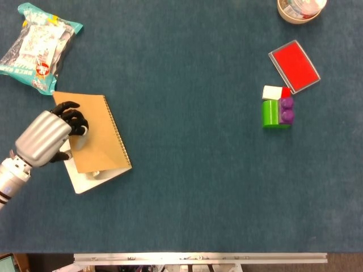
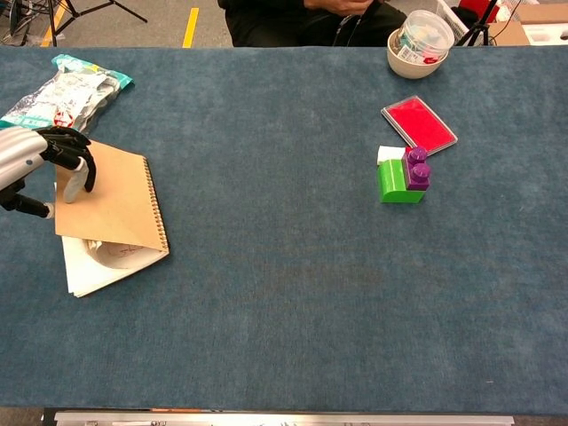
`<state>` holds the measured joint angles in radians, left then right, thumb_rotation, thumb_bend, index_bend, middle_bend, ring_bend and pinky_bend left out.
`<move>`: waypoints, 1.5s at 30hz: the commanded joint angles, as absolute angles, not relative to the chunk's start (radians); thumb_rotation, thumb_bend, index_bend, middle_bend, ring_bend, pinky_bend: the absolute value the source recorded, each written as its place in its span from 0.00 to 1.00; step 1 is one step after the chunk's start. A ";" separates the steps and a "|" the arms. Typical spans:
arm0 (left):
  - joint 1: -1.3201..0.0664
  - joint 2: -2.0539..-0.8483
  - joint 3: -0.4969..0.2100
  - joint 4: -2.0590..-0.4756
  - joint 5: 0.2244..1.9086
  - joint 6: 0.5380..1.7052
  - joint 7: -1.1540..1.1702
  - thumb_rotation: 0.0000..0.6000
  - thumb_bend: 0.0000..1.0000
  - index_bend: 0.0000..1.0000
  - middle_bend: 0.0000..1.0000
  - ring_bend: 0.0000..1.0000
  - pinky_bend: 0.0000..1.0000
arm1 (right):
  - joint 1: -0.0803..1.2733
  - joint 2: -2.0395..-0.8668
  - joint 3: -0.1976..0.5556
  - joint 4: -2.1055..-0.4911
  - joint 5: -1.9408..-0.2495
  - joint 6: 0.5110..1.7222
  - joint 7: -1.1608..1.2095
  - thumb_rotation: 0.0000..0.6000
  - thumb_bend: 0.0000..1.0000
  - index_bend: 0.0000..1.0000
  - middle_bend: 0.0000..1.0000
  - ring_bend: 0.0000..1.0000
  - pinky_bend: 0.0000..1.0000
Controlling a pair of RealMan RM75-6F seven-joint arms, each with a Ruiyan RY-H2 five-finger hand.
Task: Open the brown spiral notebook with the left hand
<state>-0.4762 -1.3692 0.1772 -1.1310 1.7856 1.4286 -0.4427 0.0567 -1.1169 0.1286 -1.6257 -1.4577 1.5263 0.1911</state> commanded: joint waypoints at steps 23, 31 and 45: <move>-0.708 -1.313 0.090 -1.551 1.855 1.122 -0.046 1.00 0.35 0.45 0.40 0.30 0.21 | 0.033 -1.119 0.121 -1.604 -1.455 1.547 0.221 1.00 0.53 0.38 0.37 0.28 0.37; -0.723 -1.356 0.075 -1.640 1.810 1.046 0.050 1.00 0.35 0.30 0.34 0.27 0.21 | 0.029 -1.123 0.124 -1.592 -1.452 1.552 0.234 1.00 0.53 0.38 0.37 0.28 0.37; -0.729 -1.481 0.077 -1.696 1.686 0.935 0.055 1.00 0.35 0.14 0.28 0.24 0.21 | 0.027 -1.138 0.129 -1.552 -1.443 1.545 0.272 1.00 0.53 0.38 0.37 0.28 0.37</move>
<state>-0.7329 -1.4695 0.0727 -1.7025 1.6995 0.9429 0.0685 0.0268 -1.1374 0.1292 -1.5526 -1.4432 1.5456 0.2717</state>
